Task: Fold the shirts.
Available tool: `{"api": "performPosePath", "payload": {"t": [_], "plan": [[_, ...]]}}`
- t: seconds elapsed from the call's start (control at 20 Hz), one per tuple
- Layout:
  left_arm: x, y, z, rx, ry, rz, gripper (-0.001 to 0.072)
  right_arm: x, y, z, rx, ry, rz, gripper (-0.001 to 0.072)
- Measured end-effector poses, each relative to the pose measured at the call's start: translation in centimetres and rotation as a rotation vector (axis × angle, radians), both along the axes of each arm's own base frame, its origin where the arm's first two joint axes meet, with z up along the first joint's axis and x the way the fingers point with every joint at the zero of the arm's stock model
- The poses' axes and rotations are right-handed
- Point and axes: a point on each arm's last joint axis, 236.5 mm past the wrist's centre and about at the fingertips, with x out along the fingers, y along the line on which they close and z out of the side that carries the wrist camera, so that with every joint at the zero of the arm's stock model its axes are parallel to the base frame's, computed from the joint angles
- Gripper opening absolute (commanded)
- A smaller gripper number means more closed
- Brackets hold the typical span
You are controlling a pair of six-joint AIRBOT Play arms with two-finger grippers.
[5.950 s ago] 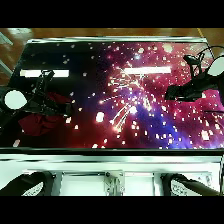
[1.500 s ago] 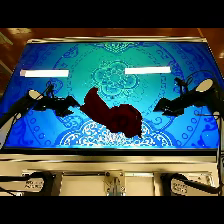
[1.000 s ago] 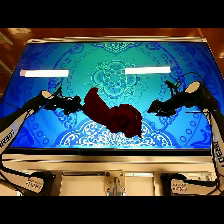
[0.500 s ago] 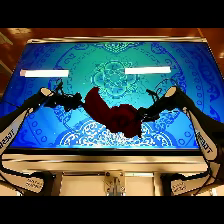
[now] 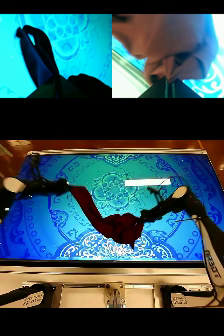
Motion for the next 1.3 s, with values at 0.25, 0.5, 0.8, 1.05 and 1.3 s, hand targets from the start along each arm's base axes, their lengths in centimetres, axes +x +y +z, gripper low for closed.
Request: {"api": "performPosePath", "payload": {"t": [0.25, 0.5, 0.8, 1.05, 1.3], "plan": [[-8.3, 1.5, 22.0, 0.017, -0.502, 0.019, 0.0042, 1.4, -1.5, 21.1, 0.035, -0.566, -0.085, 0.0064], [-20.7, 5.0, 33.6, 0.081, -0.833, 0.123, 0.0041, -5.9, -3.1, 38.6, 0.097, -1.063, -0.253, 0.0064], [-26.1, 8.3, 30.5, 0.216, -0.702, 0.208, 0.0041, -12.1, -6.6, 44.8, 0.033, -1.287, -0.408, 0.0064], [-24.0, 9.1, 18.0, 0.329, -0.316, 0.164, 0.0042, -9.2, -8.9, 42.2, -0.084, -1.206, -0.458, 0.0064], [-22.2, 9.1, 1.9, 0.376, 0.083, 0.106, 0.0042, -1.7, -9.8, 28.7, -0.229, -0.799, -0.394, 0.0064]]}}
